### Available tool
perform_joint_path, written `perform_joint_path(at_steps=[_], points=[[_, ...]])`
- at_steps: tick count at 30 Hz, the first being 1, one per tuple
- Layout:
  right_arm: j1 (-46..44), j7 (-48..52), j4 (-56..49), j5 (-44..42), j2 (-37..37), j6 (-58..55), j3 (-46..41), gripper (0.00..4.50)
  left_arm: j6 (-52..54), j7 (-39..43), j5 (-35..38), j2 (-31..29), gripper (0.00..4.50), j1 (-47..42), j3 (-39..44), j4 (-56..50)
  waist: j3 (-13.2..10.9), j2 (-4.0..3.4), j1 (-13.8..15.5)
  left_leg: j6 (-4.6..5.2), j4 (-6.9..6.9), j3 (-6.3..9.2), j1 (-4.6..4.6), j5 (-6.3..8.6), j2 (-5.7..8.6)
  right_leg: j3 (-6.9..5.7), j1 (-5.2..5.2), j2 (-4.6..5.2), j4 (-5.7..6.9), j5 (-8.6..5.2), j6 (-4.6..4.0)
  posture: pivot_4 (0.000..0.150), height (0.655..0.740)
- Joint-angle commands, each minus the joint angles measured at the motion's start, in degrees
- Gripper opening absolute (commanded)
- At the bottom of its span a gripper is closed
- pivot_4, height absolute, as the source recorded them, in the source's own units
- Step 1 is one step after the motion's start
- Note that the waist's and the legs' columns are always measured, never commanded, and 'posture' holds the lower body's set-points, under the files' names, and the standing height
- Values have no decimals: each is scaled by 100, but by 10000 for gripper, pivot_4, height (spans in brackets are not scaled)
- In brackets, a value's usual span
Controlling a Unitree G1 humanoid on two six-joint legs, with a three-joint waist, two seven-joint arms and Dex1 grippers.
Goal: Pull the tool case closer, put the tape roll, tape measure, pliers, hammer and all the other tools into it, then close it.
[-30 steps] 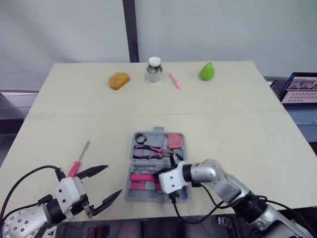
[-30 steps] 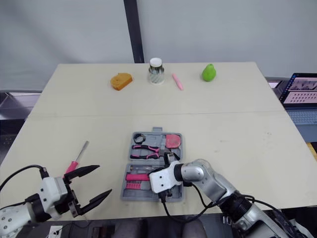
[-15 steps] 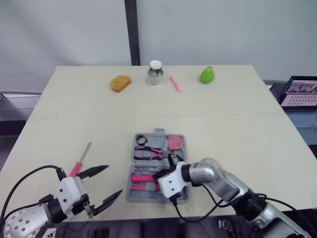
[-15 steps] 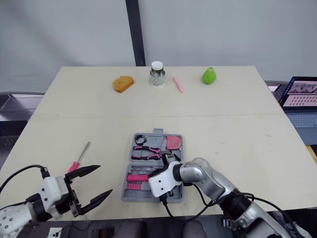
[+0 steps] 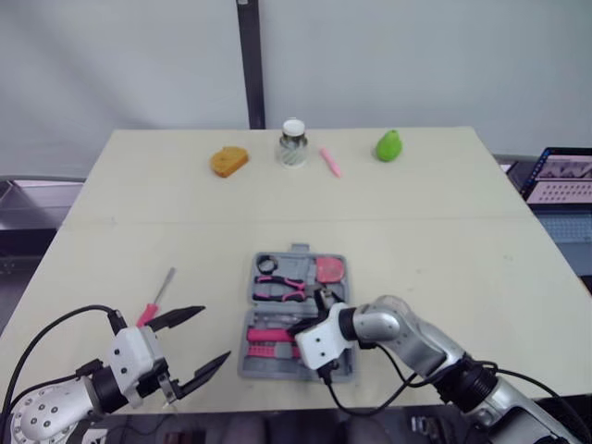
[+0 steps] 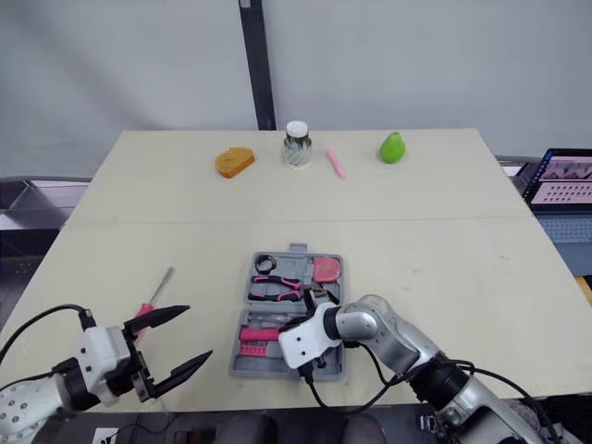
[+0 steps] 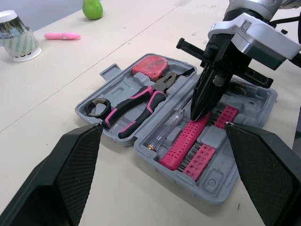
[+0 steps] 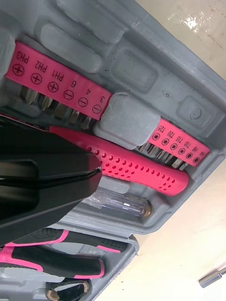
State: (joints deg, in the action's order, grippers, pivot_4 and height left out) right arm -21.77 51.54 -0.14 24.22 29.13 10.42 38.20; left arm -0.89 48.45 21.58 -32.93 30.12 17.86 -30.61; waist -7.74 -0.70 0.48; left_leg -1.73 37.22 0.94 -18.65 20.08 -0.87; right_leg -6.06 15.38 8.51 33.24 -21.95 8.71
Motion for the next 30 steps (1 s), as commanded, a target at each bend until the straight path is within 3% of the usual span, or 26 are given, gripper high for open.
perform_joint_path(at_steps=[1, 9, 16, 20, 23, 25, 26, 27, 30], points=[[574, 742, 1057, 751, 535, -914, 566, 486, -5, -13, -25, -66, 45000, -26, -34, -73, 5, -5, 10, -1, -2, -2, 6, 1, -1, 2, 0, 0, -3, 0, 0, 1500, 7400], [618, 669, 948, 525, 468, -788, 474, 486, 9, -18, -19, -76, 45000, -34, -33, -79, 16, -22, 65, -10, -14, 0, 44, 14, -3, -1, -50, -1, -33, 0, 0, 1500, 7400], [670, 809, -105, -1520, 112, -794, -587, 486, 249, -51, 148, -121, 45000, -186, 22, -14, -26, -3, 86, -6, -11, 4, 18, 21, -2, -2, -9, -1, -44, 1, 1, 1500, 7400], [634, 1020, -1053, -3055, 159, -1974, -1698, 486, 907, -247, 387, -240, 45000, -538, 114, 107, -167, -14, 74, 3, 10, 18, -84, 14, -3, -8, 83, -8, -20, 5, 9, 1500, 7400], [746, 1048, -1546, -4091, 644, -3078, -2844, 486, 1399, -407, 468, -391, 45000, -765, 313, 338, -193, -19, 66, 12, 28, 7, -192, 6, 0, -3, 208, -8, 41, 9, 16, 1500, 7400], [875, 1026, -1633, -4508, 928, -3568, -3374, 486, 1563, -447, 484, -456, 45000, -859, 440, 530, -222, 2, 78, 13, 28, 8, -206, 6, 1, -11, 223, -9, 45, 9, 16, 1500, 7400], [1059, 1002, -1505, -4629, 1101, -3662, -3740, 5429, 1584, -491, 434, -497, 45000, -911, 551, 689, -235, 23, 84, 13, 21, 7, -204, 7, 2, -13, 224, -8, 43, 9, 16, 1500, 7400], [1174, 980, -1401, -4711, 1220, -3734, -3992, 7583, 1601, -519, 390, -530, 45000, -969, 622, 821, -244, 37, 92, 13, 14, 7, -203, 7, 1, -20, 225, -9, 41, 9, 16, 1500, 7400], [1881, 981, -851, -4856, 1618, -3725, -4999, 23321, 1627, -510, 437, -728, 45000, -1085, 1255, 1598, -273, 70, 131, 13, 9, 8, -205, 7, 1, -35, 225, -7, 39, 9, 16, 1500, 7400]])
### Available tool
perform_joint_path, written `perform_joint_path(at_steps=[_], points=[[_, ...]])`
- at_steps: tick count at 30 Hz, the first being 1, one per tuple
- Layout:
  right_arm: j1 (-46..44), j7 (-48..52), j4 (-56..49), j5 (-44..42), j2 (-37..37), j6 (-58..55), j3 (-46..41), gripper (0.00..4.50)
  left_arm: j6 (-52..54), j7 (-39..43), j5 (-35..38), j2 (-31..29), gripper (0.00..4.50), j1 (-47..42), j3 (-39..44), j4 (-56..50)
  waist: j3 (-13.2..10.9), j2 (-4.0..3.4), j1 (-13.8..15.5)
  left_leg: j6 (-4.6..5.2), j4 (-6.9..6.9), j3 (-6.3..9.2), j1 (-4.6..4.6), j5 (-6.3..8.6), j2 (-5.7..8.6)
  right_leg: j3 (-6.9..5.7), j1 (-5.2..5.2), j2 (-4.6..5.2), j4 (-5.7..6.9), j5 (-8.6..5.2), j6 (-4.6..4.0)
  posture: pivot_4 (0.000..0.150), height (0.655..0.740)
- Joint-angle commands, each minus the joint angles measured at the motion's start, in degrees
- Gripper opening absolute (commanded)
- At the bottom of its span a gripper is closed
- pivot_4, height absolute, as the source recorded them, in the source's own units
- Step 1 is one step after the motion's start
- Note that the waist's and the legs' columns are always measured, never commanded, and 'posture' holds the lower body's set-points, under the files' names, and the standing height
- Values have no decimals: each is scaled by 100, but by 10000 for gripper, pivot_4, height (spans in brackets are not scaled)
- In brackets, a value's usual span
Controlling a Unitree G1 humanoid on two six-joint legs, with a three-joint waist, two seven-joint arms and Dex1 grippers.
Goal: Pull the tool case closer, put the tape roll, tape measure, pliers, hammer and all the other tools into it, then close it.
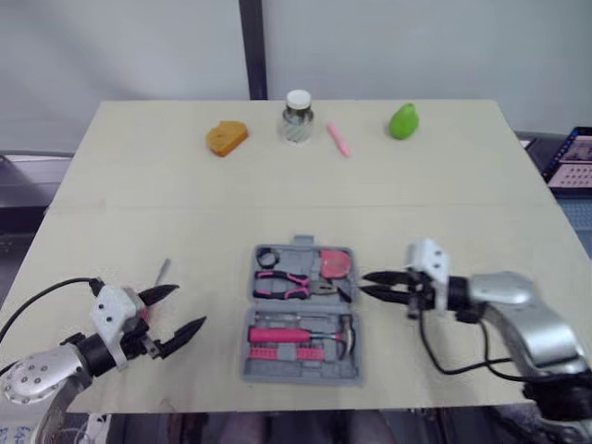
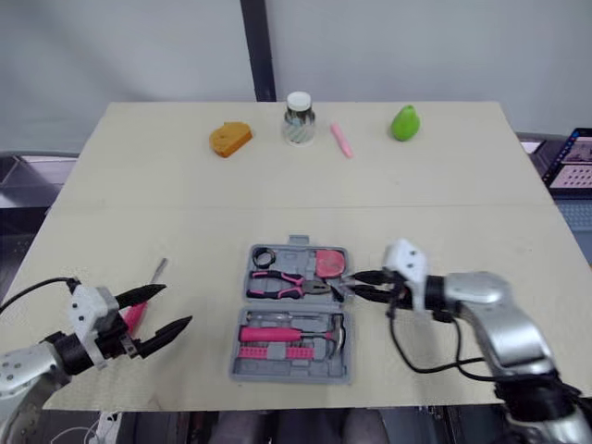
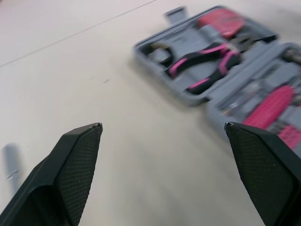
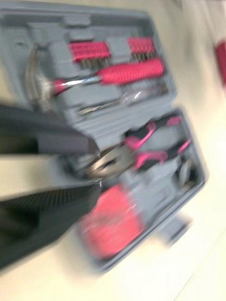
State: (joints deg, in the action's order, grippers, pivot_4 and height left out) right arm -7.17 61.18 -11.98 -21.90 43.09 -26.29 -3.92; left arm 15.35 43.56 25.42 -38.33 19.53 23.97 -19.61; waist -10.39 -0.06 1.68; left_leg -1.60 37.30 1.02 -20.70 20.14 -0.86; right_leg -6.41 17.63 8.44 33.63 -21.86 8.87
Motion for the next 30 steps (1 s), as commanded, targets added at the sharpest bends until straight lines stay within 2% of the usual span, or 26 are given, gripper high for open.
perform_joint_path(at_steps=[1, 4, 5, 10, 15, 22, 30], points=[[583, -12, 474, -286, 291, -50, -1037, 27313, -68, -17, 29, -245, 45000, -42, 823, 734, -21, 7, 5, 0, 2, 0, -3, 0, 2, -4, 1, 2, 0, 0, 0, 1500, 7400], [827, -215, 1023, -434, 325, -8, -1791, 42504, -322, -17, -78, -416, 45000, -69, 1346, 1456, -30, 0, -23, 2, 11, -13, -5, 0, 3, -5, 2, 8, 0, 0, 1, 1500, 7400], [849, -271, 1169, -467, 312, 17, -1961, 44558, -384, -9, -90, -449, 45000, -76, 1452, 1616, -33, -3, -45, 1, 11, -19, -1, -1, 1, -4, 2, 7, 0, 1, 2, 1500, 7400], [900, -580, 2460, -399, 386, 357, -2805, 44558, -620, -68, -109, -509, 45000, 7, 2025, 2493, -48, -7, -59, -7, 6, -37, 26, -17, -5, 15, 2, 7, 24, 2, 4, 1500, 7400], [906, -584, 3203, -236, 491, 777, -2897, 44558, -949, -263, -133, -581, 45000, -169, 2390, 3310, -53, -8, -55, -7, 2, -40, 31, -18, -5, 19, 2, 7, 25, 2, 4, 1500, 7400], [772, -511, 3404, -122, 521, 1028, -2743, 44558, -1098, -226, -171, -643, 45000, -309, 2303, 3476, -53, -10, -54, -9, 8, -44, 36, -20, -6, 26, 2, 9, 38, 2, 4, 1500, 7400], [749, -374, 3159, -263, 481, 1019, -2639, 44558, -1116, -236, -170, -520, 45000, -375, 2020, 3209, -53, -10, -55, -9, 6, -45, 35, -20, -6, 27, 3, 9, 36, 2, 4, 1500, 7400]])
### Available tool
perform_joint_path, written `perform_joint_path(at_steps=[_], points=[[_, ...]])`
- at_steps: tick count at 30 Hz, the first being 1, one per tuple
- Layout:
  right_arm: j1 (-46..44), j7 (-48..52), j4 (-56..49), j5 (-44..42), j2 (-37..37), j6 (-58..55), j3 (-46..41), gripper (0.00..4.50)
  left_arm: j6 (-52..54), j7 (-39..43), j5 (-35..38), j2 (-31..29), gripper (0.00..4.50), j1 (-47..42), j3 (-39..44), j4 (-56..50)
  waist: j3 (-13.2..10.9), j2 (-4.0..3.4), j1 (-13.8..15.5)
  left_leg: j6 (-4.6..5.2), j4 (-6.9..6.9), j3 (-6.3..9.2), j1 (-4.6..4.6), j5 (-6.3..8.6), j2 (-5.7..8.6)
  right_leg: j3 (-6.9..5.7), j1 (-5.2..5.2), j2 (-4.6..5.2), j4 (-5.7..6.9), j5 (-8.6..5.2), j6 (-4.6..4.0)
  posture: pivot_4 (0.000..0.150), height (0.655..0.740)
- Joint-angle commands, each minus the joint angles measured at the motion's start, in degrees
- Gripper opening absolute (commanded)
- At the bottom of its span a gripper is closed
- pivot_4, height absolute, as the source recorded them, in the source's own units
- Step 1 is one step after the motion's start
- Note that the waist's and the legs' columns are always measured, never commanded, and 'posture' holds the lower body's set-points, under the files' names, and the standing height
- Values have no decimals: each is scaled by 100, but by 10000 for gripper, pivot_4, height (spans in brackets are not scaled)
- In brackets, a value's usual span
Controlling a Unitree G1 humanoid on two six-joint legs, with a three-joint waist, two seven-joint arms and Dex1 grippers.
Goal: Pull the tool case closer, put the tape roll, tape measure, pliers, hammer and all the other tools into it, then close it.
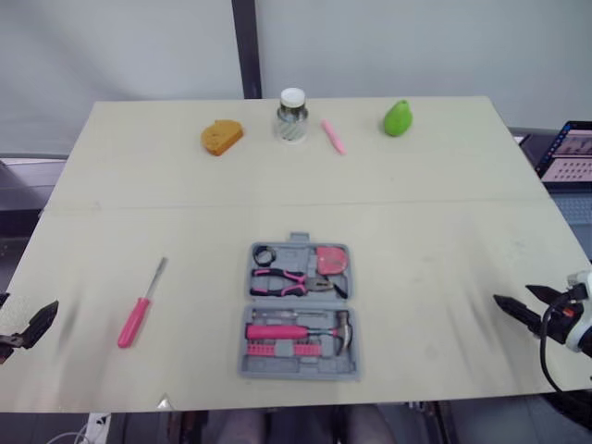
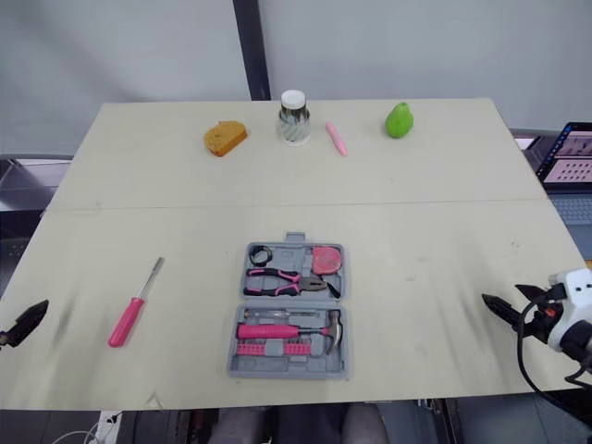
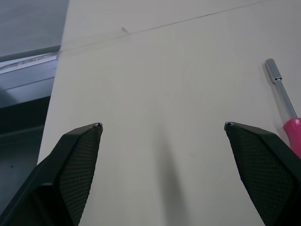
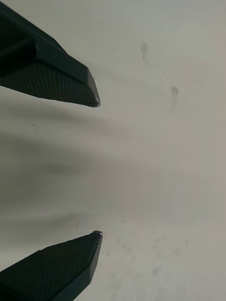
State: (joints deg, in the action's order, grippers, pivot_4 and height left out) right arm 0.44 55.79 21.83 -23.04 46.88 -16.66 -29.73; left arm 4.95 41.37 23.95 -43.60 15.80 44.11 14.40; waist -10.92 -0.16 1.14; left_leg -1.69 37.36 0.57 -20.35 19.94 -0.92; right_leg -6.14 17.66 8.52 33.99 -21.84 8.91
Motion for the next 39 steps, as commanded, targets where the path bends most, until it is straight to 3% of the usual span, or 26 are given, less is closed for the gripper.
perform_joint_path(at_steps=[1, 5, 8, 13, 23, 39], points=[[-10, 210, -291, -179, 106, 35, -42, 44558, -57, -20, -3, 32, 45000, 0, -34, -263, 0, 0, -3, 0, 0, 0, 0, 0, 0, 0, 0, 0, 0, 0, 0, 1500, 7400], [-74, 421, -1476, -674, 78, -662, 214, 44558, 202, -69, 211, 328, 45000, 89, -223, -1036, -1, -3, -14, 0, 7, -1, 1, 0, -1, 4, 0, 0, 6, 0, 0, 1500, 7400], [-205, 413, -2741, -1126, 15, -1350, 717, 44558, 459, -235, 248, 622, 45000, 182, -440, -1636, -2, -5, -47, -1, 11, 0, 2, -1, -6, 6, 0, -1, 14, 0, 0, 1500, 7400], [-926, 336, -3918, -1556, -89, -2053, 1715, 44558, 729, -562, 29, 1056, 45000, 365, -961, -2219, -3, -4, -37, -1, 25, 5, -3, -1, -5, 6, 0, -3, 18, 1, 0, 1500, 7400], [-2002, 400, -4466, -1717, -226, -2484, 2682, 44558, 1032, -1370, -500, 1635, 45000, 510, -1659, -2578, -11, 11, 52, 3, 61, 32, -30, 2, 2, -13, 0, 0, 22, 3, 4, 1500, 7400], [-2111, 580, -5065, -1943, -21, -2629, 2900, 44558, 1143, -1544, -829, 1537, 45000, -200, -2055, -1897, -13, 14, 30, 2, 72, 31, -29, 1, 1, -10, 2, -2, 41, 5, 5, 1500, 7400]])
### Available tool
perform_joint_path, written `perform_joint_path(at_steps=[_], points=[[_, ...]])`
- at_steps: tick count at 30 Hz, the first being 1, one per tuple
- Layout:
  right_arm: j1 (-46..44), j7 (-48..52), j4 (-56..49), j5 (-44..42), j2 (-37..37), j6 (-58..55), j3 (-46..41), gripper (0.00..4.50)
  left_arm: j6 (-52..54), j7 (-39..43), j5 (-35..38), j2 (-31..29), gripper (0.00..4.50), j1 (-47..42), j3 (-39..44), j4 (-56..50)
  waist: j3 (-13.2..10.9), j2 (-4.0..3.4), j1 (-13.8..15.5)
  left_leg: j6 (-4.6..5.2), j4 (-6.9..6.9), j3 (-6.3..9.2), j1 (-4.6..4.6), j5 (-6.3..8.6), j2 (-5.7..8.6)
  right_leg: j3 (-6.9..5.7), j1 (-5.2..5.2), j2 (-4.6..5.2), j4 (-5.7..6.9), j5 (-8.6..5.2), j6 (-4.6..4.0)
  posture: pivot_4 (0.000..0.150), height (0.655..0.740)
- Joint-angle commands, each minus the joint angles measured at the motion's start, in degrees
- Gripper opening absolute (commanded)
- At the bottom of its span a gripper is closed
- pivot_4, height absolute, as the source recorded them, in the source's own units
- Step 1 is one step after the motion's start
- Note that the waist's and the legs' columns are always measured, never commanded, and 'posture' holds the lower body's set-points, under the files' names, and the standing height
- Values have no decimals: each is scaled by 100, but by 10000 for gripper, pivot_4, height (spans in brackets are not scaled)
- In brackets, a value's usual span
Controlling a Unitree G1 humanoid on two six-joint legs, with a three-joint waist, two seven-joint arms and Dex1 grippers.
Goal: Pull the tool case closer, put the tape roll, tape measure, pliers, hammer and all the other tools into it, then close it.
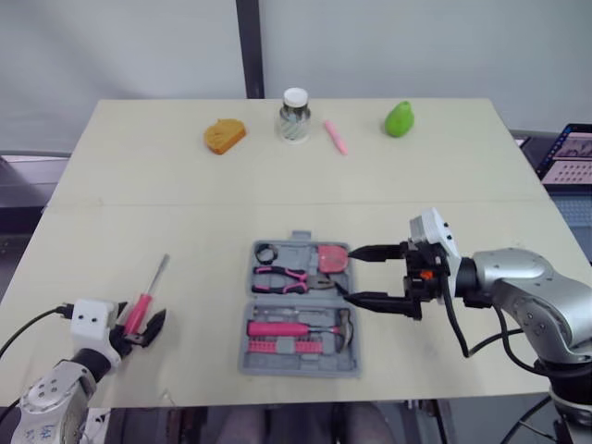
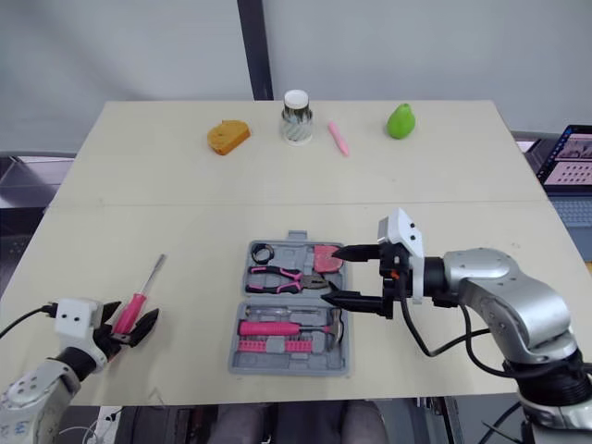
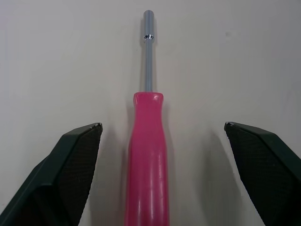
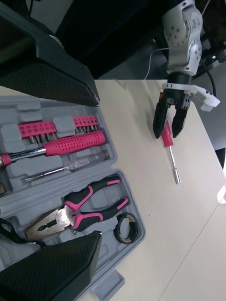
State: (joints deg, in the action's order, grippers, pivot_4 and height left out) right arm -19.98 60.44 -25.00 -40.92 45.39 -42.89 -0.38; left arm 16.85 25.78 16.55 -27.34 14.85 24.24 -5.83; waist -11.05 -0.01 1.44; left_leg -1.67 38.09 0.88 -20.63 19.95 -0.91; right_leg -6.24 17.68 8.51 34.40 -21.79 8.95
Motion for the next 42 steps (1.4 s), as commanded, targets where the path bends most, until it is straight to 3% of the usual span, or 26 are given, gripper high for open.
perform_joint_path(at_steps=[1, 13, 16, 22, 30, 35, 42], points=[[-77, 117, -415, -165, 145, -7, -34, 44558, -50, 1, -125, -94, 45000, -160, -110, 198, 0, 0, 0, 0, 1, -1, 0, 0, 1, 1, 0, 1, 1, 0, 0, 1500, 7400], [-118, 11, -494, -291, 173, -85, -66, 44558, 339, -64, -266, -216, 45000, -385, -307, 448, 1, -1, 8, -1, 7, 0, 9, -7, 1, 5, 0, 2, 23, 0, 0, 1500, 7400], [-124, -27, -530, -332, 154, -133, -69, 45000, 453, -56, -255, -234, 35975, -373, -317, 452, 1, -2, 9, -1, 7, 1, 9, -7, 1, 5, 0, 3, 23, 0, 0, 1500, 7400], [-108, -49, -556, -401, 162, -190, -72, 45000, 619, -12, -239, -291, 6670, -378, -353, 472, 2, -4, 1, -1, 5, -2, 11, -7, 1, 8, 0, 3, 22, 0, -1, 1500, 7400], [70, -66, -617, -418, 175, -142, -146, 45000, 404, 178, -254, -457, 6540, -421, -341, 549, 2, -5, 6, -1, 4, -3, 12, -7, 1, 9, 0, 3, 22, 0, -1, 1500, 7400], [543, 155, -862, -324, 609, 18, -499, 45000, 507, 1163, 176, -1156, 6540, -424, -405, -537, -7, 5, 18, 2, 4, -4, 3, -5, 1, 8, 1, 3, 12, 0, -1, 1500, 7400], [1480, 855, -892, -292, 1353, 399, -1213, 45000, 677, 3012, 674, -2380, 6540, -1489, -1296, -1307, -17, 4, 94, 2, 5, -2, -8, -5, 3, 3, 3, 2, 3, 6, -5, 1500, 7400]])
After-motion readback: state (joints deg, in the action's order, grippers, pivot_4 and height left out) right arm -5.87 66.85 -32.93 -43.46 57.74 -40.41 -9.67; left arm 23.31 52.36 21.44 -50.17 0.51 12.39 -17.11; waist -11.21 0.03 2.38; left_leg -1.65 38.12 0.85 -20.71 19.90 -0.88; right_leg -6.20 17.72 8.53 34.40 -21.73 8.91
